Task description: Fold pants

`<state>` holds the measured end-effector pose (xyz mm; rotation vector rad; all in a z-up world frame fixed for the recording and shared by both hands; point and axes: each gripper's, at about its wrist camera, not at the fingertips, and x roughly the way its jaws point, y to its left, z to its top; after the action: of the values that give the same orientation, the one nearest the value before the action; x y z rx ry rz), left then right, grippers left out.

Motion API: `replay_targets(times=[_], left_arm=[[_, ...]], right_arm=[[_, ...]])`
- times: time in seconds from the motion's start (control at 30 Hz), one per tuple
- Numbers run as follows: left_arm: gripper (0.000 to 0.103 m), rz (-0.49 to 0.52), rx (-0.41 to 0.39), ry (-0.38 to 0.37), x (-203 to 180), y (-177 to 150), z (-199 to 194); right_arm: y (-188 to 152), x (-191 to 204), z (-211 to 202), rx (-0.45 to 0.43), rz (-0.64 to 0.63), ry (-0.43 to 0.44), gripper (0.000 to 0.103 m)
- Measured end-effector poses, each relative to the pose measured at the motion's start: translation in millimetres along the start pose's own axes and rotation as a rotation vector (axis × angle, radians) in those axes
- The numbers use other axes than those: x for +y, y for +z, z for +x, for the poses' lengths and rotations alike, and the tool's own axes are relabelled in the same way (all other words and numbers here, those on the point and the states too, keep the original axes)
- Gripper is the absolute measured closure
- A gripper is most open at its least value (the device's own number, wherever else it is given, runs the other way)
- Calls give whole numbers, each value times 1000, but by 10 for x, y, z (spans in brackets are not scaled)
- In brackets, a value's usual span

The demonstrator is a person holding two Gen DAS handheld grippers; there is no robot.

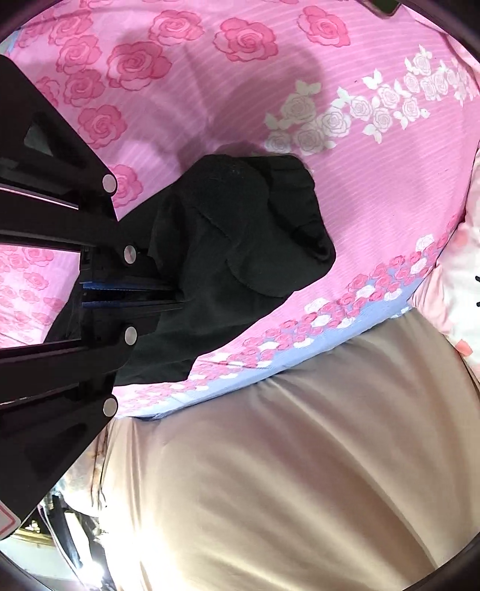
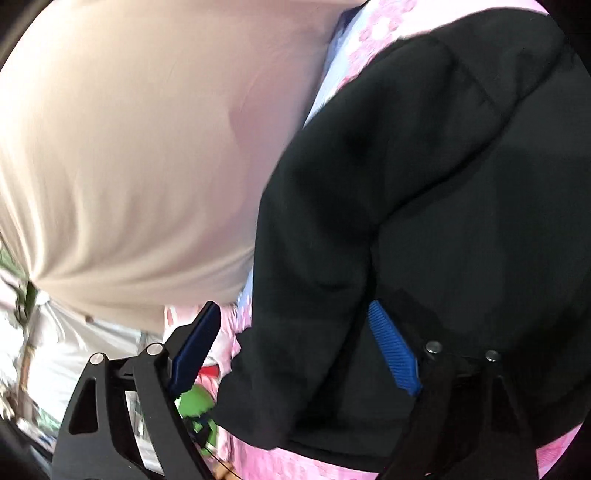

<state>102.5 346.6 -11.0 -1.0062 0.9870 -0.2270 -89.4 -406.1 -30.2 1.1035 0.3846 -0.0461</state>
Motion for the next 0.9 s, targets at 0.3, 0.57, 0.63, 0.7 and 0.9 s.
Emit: replay_targets(times=[0.3, 0.57, 0.63, 0.7, 0.9], left_arm=[[101, 26, 9, 67, -38, -36, 199], [101, 34, -11, 100, -124, -19, 219], [101, 48, -18, 108, -185, -4, 193], [101, 68, -19, 120, -226, 7, 186], [100, 59, -1, 133, -75, -29, 315]], right_arm=[[554, -244, -662, -170, -42, -328, 22], [837, 100, -243, -149, -146, -262, 95], [893, 471, -527, -220, -239, -237, 95], [899, 622, -978, -250, -297, -247, 96], [697, -325, -1103, -52, -252, -597, 95]])
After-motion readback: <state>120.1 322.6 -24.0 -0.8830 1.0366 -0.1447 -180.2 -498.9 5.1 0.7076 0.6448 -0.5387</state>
